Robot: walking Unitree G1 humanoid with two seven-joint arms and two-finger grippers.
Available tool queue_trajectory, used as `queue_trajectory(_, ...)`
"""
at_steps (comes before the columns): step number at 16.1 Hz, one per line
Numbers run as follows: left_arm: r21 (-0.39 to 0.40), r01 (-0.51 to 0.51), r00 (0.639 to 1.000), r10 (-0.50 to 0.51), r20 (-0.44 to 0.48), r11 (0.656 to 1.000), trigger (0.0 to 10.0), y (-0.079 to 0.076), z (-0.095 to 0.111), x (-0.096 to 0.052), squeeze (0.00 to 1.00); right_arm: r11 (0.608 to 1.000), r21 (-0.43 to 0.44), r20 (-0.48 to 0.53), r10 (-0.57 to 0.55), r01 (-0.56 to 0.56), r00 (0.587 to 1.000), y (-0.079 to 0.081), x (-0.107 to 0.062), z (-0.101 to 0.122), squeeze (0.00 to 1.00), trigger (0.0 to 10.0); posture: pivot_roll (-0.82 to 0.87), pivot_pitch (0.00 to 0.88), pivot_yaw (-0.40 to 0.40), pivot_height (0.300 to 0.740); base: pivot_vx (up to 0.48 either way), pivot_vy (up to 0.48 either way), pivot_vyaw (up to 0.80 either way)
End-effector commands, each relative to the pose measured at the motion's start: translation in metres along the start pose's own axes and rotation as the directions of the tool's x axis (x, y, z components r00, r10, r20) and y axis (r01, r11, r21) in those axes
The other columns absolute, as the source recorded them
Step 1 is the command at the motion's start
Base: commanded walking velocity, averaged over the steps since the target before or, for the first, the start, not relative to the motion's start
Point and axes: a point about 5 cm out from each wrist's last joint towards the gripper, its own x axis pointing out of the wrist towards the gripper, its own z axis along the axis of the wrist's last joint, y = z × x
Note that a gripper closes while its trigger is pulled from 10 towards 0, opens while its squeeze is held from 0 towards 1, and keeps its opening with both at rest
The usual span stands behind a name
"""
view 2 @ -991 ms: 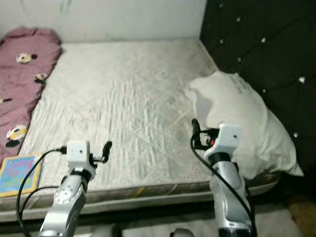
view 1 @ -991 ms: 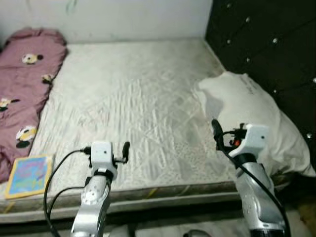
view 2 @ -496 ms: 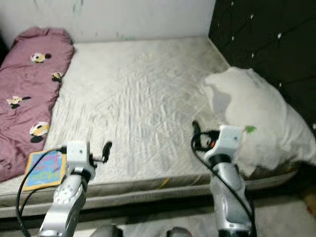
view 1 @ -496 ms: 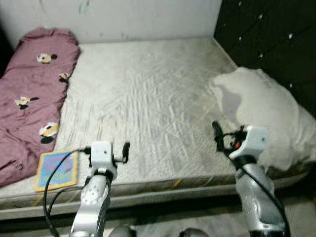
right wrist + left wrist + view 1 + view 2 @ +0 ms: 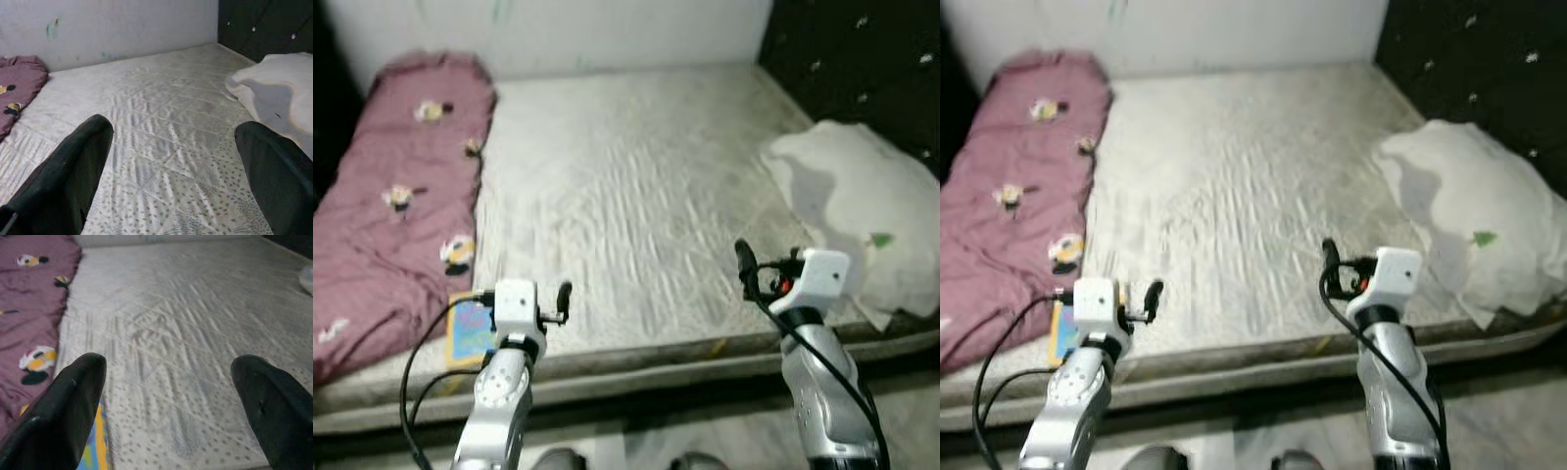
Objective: Clean up the room
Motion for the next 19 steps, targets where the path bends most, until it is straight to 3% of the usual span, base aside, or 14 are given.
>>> queue_trajectory(1,0.016,-0.027,1.0,0.027,-0.004,0.999,10.0,0.0085,-0.0001,-0.0007,0.0,1.0,0.008,0.015,0.025,-0.025,1.0,0.0073,0.002,0.0031,0.0,10.0,-0.04,0.032,0.01,0.74,0.0,0.48,0.0)
queue_trajectory(16,0.012,-0.011,1.0,0.011,-0.01,1.0,10.0,0.0061,-0.0021,-0.0002,0.0,1.0,-0.001,-0.016,0.015,-0.015,1.0,0.0035,0.0019,-0.0023,0.0,10.0,-0.04,0.038,0.004,0.74,0.0,0.48,0.0)
queue_trajectory(19,0.011,0.008,1.0,-0.008,0.018,1.0,10.0,0.0055,0.001,-0.0016,0.0,1.0,-0.003,-0.02,0.016,-0.016,1.0,0.0036,0.0016,-0.0031,0.0,10.0,-0.04,0.04,0.004,0.74,0.0,0.117,0.0)
